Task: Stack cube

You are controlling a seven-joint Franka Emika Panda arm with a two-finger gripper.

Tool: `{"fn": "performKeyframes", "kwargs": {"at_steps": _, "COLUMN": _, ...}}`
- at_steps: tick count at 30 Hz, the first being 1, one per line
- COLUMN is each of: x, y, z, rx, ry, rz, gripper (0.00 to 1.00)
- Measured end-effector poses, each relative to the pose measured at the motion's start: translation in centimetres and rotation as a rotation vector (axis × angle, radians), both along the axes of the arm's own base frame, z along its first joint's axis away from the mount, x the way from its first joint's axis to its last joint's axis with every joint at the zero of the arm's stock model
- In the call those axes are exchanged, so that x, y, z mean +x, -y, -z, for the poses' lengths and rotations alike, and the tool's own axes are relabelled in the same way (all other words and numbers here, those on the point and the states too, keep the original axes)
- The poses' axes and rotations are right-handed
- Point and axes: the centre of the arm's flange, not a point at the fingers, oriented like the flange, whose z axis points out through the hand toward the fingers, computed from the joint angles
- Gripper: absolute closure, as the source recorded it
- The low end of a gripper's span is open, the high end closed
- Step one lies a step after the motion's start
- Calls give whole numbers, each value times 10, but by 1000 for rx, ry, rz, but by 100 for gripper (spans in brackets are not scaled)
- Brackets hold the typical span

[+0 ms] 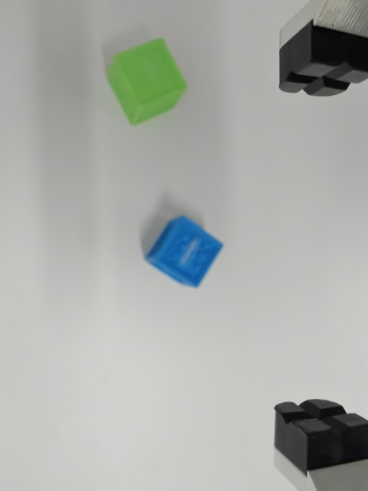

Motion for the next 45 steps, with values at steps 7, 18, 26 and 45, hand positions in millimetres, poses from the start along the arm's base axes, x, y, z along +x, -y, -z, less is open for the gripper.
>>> {"fn": "performKeyframes", "kwargs": {"at_steps": 7, "x": -1, "y": 5, "z": 5, "rx": -1, "ry": -2, "rz": -16, "gripper": 0}}
{"fn": "performKeyframes", "kwargs": {"at_steps": 18, "x": -2, "y": 19, "z": 20, "rx": 1, "ry": -4, "rz": -58, "gripper": 0}}
{"fn": "performKeyframes", "kwargs": {"at_steps": 26, "x": -4, "y": 33, "z": 34, "rx": 5, "ry": -7, "rz": -98, "gripper": 0}}
{"fn": "performKeyframes", "kwargs": {"at_steps": 45, "x": -9, "y": 76, "z": 79, "rx": 14, "ry": -16, "rz": -228, "gripper": 0}}
